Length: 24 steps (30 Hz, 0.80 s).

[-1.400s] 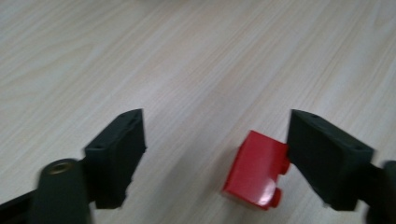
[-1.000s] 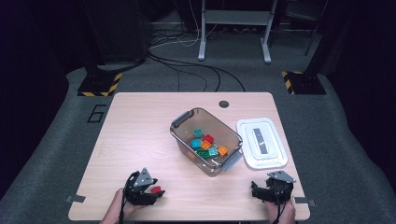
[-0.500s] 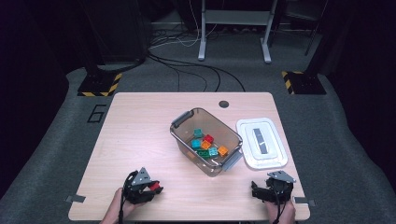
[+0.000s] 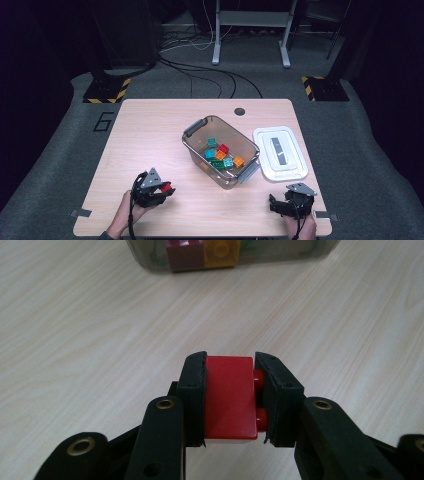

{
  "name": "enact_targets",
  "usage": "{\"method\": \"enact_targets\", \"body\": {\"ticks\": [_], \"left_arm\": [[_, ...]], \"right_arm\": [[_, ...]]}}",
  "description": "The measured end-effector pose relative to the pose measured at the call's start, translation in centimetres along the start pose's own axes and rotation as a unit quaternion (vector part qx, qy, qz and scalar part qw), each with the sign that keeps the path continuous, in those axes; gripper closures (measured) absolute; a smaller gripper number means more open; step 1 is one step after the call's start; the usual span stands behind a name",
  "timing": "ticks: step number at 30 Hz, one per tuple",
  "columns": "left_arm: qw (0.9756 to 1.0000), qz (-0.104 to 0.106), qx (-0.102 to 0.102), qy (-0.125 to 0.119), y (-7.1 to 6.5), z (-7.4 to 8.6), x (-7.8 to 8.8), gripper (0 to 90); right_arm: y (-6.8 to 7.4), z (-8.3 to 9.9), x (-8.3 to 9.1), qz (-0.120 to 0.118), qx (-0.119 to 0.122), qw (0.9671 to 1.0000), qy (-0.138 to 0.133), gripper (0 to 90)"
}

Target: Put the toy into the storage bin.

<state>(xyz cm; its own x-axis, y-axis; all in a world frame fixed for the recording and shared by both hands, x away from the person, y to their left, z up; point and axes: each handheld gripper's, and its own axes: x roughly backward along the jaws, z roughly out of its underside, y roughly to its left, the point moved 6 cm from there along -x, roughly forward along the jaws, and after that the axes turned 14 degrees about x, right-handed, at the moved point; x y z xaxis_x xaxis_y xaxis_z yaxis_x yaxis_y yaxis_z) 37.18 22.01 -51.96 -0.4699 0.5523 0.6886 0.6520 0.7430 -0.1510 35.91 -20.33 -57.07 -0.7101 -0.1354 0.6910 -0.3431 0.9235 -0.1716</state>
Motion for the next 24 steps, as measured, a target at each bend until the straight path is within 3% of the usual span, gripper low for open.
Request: {"method": "enact_targets", "body": {"ticks": [15,24], "left_arm": [[0.9993,-0.019,-0.017,-0.028,0.6,-4.1,1.1,66.8],[0.9986,-0.027,-0.017,-0.042,1.2,-6.8,2.2,66.8]], "right_arm": [[0.0,0.0,0.0,0.0,0.002,1.0,-0.001,2.8],[0.0,0.0,0.0,-0.001,0.002,1.0,-0.002,2.8]]}}
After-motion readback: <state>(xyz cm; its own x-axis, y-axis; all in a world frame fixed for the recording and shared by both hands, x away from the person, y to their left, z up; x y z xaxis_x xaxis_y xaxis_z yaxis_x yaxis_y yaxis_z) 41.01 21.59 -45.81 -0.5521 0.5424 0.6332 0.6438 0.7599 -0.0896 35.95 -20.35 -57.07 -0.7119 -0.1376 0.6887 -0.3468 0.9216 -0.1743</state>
